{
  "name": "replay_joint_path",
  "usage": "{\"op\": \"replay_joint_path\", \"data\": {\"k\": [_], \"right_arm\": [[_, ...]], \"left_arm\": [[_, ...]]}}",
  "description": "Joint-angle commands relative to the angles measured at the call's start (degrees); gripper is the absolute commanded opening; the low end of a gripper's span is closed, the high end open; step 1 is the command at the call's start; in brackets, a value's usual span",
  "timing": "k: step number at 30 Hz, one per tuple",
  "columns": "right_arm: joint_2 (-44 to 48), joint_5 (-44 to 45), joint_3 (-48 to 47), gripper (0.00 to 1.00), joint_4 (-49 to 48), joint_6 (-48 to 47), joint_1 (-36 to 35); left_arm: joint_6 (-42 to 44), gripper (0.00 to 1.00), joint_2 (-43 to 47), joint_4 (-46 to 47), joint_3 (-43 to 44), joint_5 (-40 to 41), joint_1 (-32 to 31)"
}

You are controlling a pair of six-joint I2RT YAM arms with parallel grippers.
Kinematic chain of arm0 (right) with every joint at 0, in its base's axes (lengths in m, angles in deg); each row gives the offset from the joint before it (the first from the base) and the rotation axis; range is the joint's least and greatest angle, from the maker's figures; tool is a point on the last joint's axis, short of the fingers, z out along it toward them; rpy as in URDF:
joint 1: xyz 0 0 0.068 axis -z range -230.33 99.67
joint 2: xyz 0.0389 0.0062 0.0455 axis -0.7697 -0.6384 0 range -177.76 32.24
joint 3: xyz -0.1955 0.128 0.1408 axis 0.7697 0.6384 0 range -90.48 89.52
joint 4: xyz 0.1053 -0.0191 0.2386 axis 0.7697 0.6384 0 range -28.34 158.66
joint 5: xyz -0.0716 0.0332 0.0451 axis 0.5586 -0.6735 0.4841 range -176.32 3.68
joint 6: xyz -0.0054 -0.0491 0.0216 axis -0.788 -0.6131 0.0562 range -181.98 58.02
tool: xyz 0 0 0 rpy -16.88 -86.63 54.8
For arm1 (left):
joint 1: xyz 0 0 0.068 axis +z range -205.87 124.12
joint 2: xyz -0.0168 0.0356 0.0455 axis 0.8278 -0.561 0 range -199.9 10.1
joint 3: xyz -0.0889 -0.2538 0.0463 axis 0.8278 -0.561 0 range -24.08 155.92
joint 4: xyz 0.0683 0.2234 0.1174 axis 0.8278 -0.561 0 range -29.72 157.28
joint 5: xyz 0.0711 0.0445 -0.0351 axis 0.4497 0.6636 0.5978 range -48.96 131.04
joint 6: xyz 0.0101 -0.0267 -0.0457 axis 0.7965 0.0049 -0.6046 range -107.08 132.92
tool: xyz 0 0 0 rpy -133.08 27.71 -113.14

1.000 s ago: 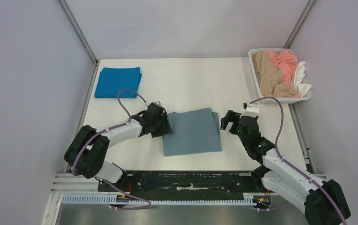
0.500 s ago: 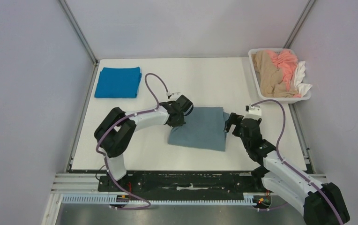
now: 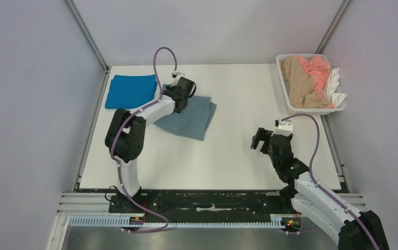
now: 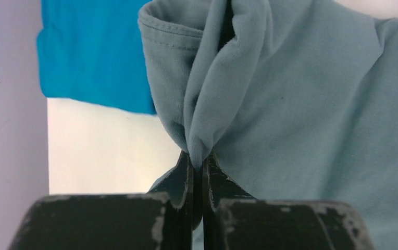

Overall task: Fold and stack the t-shirts
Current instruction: Put the neatly folded tshirt into the corner of the board with the left arm

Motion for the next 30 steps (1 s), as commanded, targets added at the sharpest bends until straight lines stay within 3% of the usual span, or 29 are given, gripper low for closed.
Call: {"op": "replay_joint_path", "data": {"k": [1, 12, 19, 30], "right_arm": [[1.54, 1.62, 0.15, 0.98, -0.8, -1.08, 0.23], [0.38, 5.4, 0.38, 0.98, -1.72, -1.72, 0.27], [-1.51, 7.42, 0.06, 0.98, -1.81, -2.16, 0.23], [-2.65, 10.03, -0.46, 0.98, -0.67, -1.91, 0.27]], "left_arm": [[12.83, 0.02, -0.36, 8.46, 5.93, -2.94, 7.39], [25.29, 0.02, -7.34, 11.67, 20.74, -2.02, 17.22], [32.67, 0.02, -7.77, 12.78, 27.93, -1.4, 18.17], [37.33, 0.02, -6.76, 9.76, 35.43, 0.96, 18.3]]}}
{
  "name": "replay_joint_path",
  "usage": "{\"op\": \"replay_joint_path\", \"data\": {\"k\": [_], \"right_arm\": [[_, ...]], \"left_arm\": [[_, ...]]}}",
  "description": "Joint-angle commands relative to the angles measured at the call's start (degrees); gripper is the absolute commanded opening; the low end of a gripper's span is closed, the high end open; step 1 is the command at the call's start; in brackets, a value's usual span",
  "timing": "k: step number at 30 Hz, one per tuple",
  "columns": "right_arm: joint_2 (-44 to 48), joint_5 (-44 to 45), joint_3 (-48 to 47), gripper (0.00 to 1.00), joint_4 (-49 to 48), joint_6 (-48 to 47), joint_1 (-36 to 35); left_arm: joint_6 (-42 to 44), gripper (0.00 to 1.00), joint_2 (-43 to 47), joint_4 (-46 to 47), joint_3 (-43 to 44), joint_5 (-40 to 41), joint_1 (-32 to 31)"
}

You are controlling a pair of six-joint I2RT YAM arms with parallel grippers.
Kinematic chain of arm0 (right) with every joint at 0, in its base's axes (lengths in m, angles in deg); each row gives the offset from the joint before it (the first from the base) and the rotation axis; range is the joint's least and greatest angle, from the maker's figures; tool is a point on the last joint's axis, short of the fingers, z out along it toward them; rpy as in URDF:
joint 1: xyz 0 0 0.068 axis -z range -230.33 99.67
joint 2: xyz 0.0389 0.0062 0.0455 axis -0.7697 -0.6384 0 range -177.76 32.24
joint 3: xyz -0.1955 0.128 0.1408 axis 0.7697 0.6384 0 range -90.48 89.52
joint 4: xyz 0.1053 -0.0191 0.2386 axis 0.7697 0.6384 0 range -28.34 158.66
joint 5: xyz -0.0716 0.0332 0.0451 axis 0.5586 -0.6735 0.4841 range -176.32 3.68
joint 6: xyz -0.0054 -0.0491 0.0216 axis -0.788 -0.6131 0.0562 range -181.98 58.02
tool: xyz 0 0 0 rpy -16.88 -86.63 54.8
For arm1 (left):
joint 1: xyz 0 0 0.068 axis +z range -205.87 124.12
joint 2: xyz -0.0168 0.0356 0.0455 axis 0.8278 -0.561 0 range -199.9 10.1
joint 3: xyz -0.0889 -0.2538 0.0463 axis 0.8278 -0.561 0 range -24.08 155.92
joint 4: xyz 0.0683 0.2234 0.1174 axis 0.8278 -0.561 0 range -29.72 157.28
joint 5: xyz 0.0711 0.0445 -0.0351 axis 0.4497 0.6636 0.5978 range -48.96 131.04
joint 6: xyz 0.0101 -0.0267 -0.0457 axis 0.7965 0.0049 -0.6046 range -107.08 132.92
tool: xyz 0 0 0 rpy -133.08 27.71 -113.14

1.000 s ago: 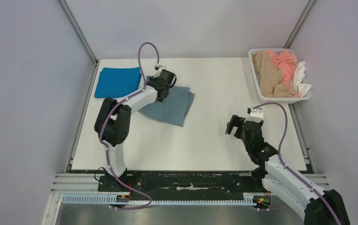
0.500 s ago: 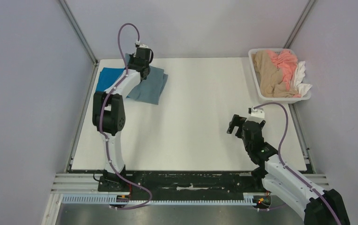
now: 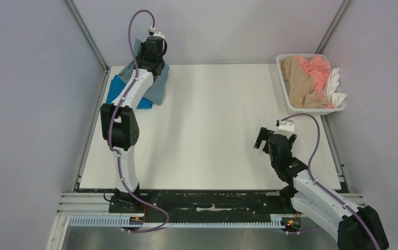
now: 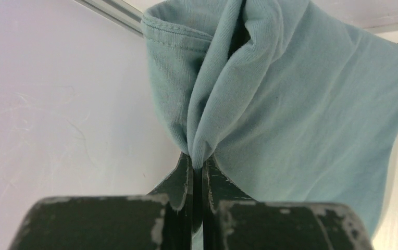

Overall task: Fold and stack the t-shirts
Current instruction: Put the neatly folded tshirt into the corner of the board with the left arm

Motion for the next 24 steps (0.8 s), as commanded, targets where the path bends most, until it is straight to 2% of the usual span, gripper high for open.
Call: {"op": "replay_joint_path", "data": {"k": [1, 11, 16, 24], "right_arm": [[-0.47, 2.65, -0.58, 0.98, -0.52, -0.21, 0.21], [-3.06, 2.82, -0.85, 0.98, -0.31, -0.08, 0.18], [-4.14, 2.91, -1.16, 0.98, -0.28, 0.09, 0.19], [-4.6, 3.36, -1.22, 0.98, 1.21, 0.03, 0.18]], "left_arm": [[4.38, 0.02, 1.57, 1.46, 4.89, 3.27, 0.12], [3.05, 0.02, 3.99, -1.43, 8.34, 2.77, 0.23], [1.06, 0.02, 6.0, -4.26, 9.62, -0.09, 0.31], [-0.17, 0.02, 7.84, -4.64, 7.94, -0.45, 0.32]]}}
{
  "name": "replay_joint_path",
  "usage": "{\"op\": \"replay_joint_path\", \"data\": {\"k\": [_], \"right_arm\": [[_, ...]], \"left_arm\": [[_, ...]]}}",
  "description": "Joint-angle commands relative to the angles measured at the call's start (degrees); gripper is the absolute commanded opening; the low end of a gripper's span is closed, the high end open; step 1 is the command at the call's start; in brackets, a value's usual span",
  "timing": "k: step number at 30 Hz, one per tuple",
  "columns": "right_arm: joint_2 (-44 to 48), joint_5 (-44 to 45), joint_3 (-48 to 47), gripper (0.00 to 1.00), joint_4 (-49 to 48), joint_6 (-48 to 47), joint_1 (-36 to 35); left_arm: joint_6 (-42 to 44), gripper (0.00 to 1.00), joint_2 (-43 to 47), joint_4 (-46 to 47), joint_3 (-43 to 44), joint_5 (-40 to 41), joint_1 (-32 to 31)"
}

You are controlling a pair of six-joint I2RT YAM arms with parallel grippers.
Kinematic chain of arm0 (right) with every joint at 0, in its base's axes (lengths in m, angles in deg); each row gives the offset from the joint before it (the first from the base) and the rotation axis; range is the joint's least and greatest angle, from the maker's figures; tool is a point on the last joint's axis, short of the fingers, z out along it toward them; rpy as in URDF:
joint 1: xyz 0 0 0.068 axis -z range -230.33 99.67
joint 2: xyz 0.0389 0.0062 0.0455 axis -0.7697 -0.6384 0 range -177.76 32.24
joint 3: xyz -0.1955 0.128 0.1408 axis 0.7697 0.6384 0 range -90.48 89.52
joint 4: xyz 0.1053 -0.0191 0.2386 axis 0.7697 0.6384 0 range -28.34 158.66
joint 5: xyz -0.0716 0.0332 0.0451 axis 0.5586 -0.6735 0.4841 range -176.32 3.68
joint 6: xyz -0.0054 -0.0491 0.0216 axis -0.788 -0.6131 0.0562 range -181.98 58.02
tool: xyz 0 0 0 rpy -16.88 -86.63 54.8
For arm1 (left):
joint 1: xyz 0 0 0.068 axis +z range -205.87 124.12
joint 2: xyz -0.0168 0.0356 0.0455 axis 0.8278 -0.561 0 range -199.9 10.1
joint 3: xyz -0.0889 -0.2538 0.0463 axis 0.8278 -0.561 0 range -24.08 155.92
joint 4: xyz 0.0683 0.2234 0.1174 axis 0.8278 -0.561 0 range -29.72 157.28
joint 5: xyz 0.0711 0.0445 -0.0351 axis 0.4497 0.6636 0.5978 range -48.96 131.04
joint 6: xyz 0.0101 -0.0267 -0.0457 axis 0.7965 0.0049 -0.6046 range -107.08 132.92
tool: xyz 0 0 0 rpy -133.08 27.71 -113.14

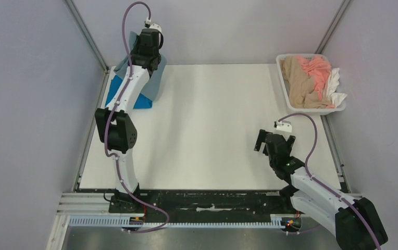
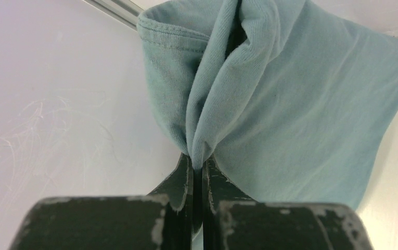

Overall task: Fold and stack the t-shirts
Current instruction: Put the neatly folded tshirt into the corner of the board with the left arm

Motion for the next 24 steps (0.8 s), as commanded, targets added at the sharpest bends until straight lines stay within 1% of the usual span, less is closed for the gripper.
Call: {"op": "replay_joint_path", "data": {"k": [1, 4, 8, 11, 14, 17, 20, 24], "right_arm": [[-0.15, 2.01, -1.26, 0.98, 0.06, 0.02, 0.21], [-0.27, 2.05, -1.16, 0.98, 0.16, 0.04, 0.23], [-0.75, 2.03, -1.32, 0.98, 0.28, 0.06, 0.21], [-1.18, 2.03, -1.46, 0.98, 0.26, 0.09, 0.23], [-1.69, 2.24, -1.55, 0.98, 0.18, 0.22, 0.21], [-2.33, 2.26, -1.73, 0.98, 0.18, 0.3, 0.21], [-2.91, 2.63, -1.97, 0.98, 0.16, 0.3, 0.19], [-3.56, 3.03, -2.42, 0.98, 0.15, 0.4, 0.18]], "left_arm": [[-1.44, 0.02, 5.03, 2.14, 2.14, -0.05, 0.29], [-1.08, 0.02, 4.76, 2.54, 1.61, 0.77, 0.38], [-1.27, 0.02, 5.1, 4.67, -2.37, 1.13, 1.39], [-1.53, 0.02, 5.08, 6.86, -5.85, 0.63, 2.97], [-1.85, 0.02, 3.83, 8.42, -6.84, 0.88, 4.83], [-2.65, 0.02, 2.62, 10.76, -8.18, -1.15, 6.97], [-1.46, 0.02, 0.82, 13.75, -9.29, -2.42, 9.08], [-2.04, 0.02, -2.07, 15.5, -8.72, -5.02, 11.53]]}}
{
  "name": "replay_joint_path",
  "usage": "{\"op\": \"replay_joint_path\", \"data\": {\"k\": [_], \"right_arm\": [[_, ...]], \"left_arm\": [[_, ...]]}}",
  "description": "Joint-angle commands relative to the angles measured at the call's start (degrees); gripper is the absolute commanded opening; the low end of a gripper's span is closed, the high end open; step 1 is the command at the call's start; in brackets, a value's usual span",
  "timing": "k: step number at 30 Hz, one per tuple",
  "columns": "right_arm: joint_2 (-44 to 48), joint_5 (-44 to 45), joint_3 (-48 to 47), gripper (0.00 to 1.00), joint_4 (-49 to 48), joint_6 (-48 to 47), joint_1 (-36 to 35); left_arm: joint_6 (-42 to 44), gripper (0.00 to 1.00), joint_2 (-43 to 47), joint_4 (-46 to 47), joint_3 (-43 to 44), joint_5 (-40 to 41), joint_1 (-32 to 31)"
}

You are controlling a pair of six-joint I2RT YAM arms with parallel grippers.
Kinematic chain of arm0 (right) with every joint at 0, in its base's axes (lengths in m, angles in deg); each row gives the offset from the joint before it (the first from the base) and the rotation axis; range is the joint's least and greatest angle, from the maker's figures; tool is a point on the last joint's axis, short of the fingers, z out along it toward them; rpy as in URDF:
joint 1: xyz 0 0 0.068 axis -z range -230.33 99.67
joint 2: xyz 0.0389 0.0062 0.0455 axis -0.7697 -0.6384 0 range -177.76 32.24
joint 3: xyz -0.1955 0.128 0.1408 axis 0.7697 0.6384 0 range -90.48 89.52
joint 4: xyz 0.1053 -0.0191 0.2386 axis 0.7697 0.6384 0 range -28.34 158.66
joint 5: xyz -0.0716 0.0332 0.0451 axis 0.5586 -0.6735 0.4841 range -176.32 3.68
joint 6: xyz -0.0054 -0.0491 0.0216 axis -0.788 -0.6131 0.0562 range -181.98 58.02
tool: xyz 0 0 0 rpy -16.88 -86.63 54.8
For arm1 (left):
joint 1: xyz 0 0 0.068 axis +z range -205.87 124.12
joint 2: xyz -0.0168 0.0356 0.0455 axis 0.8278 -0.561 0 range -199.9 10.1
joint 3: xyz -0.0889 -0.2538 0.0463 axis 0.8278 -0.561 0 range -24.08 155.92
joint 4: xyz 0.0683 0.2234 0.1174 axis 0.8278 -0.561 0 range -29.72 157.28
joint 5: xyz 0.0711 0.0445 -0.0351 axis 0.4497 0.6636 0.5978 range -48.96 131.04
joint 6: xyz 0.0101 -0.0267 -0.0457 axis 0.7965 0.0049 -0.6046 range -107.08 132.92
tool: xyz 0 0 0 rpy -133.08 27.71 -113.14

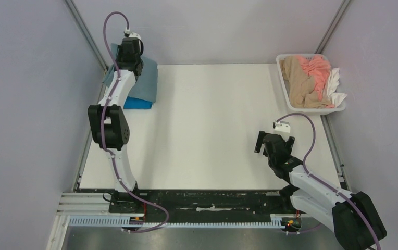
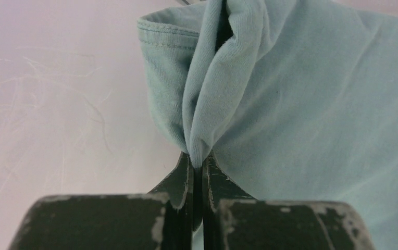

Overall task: Fold and stack the t-shirts
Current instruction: Put the neatly folded tshirt into the corner of the board with the left arm, then reset both arms

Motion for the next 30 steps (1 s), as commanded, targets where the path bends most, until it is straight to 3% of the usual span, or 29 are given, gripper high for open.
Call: {"op": "replay_joint_path", "data": {"k": [1, 8, 10, 12, 16, 17, 25, 30], "right_arm": [[-0.76, 2.26, -2.58, 0.98, -0.63, 0.47, 0.19], [-2.49, 2.56, -3.38, 0.98, -0.62, 0.93, 0.23], [-3.04, 2.51, -3.72, 0.98, -0.32, 1.37, 0.21], [-3.23, 2.51, -4.0, 0.98, 0.12, 1.61, 0.22], [-2.14, 2.83, -4.07, 0.98, 0.78, 2.03, 0.21], [-1.55, 2.73, -4.11, 0.98, 1.07, 2.13, 0.19], [5.1, -0.8, -2.15, 0.98, 2.98, 0.88, 0.19], [8.24, -2.65, -1.95, 0.98, 4.48, -0.25, 0.21]], "left_arm": [[-0.86, 0.02, -3.38, 7.81, 1.21, -2.5, 2.9], [-0.88, 0.02, -8.98, 11.16, 3.36, -2.61, 6.95], [-1.35, 0.06, -11.61, 11.17, 5.56, -1.62, 7.89], [-2.7, 0.22, -13.41, 11.02, 6.88, -0.71, 8.95], [-6.35, 0.7, -13.88, 9.17, 8.31, 0.95, 9.25], [-7.69, 0.76, -13.12, 8.13, 8.23, 0.49, 9.24], [-26.91, 0.79, -3.99, -4.51, 5.84, -9.16, 8.62], [-41.36, 0.8, 7.09, -4.87, -3.74, -18.37, 5.66]]}}
